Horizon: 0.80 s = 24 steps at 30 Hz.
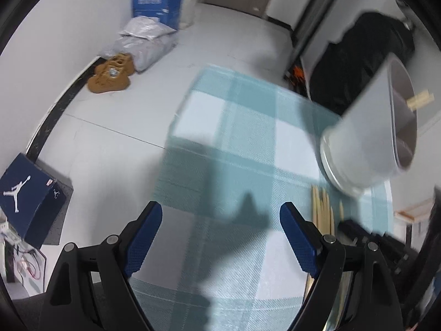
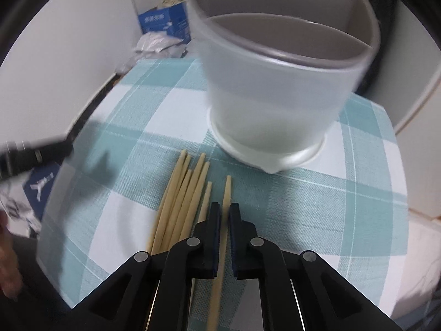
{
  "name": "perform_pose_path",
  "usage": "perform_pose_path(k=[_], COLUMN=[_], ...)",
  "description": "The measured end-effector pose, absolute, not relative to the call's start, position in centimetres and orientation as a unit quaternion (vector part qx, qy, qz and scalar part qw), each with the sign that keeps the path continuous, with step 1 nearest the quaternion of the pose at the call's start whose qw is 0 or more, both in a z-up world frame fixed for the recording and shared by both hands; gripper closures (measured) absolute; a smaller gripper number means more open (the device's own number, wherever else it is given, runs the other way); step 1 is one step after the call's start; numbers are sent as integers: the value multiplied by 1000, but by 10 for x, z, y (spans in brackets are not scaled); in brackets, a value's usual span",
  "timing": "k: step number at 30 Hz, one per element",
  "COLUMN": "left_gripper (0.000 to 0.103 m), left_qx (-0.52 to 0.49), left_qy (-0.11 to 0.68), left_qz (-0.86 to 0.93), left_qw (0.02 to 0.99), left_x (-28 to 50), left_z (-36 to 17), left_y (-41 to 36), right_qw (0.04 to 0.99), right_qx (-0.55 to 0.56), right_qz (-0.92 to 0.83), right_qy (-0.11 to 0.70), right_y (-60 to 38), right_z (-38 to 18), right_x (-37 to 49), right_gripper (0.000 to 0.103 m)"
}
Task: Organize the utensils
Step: 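Grasp one chopstick with the right tool and lift it upright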
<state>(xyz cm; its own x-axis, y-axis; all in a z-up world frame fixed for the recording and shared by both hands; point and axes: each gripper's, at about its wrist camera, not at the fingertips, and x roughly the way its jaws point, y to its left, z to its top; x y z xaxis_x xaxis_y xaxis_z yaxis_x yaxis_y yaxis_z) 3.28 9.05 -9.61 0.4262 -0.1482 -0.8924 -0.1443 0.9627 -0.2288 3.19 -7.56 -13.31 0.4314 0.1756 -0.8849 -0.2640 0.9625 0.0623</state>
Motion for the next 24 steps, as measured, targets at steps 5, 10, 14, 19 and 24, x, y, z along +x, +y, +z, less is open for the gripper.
perform_pose_path(k=[5, 10, 14, 19, 24], left_gripper=[19, 19, 19, 19, 19], left_qx=[-86, -25, 5, 1, -34], left_qy=[567, 582, 577, 578, 575], left_qz=[-57, -72, -59, -47, -49], left_qw=[817, 809, 814, 814, 816], left_x=[30, 25, 21, 24, 26], left_z=[-107, -117, -118, -118, -113], left_y=[54, 27, 22, 24, 20], right_qw=[855, 854, 843, 831, 834], right_qx=[63, 175, 253, 311, 325], right_qz=[132, 137, 140, 141, 141], right_qy=[497, 470, 454, 439, 424], right_y=[-114, -157, -192, -214, -222], right_z=[-116, -104, -102, -104, -96], right_x=[27, 18, 10, 7, 0], right_gripper=[98, 98, 98, 98, 98])
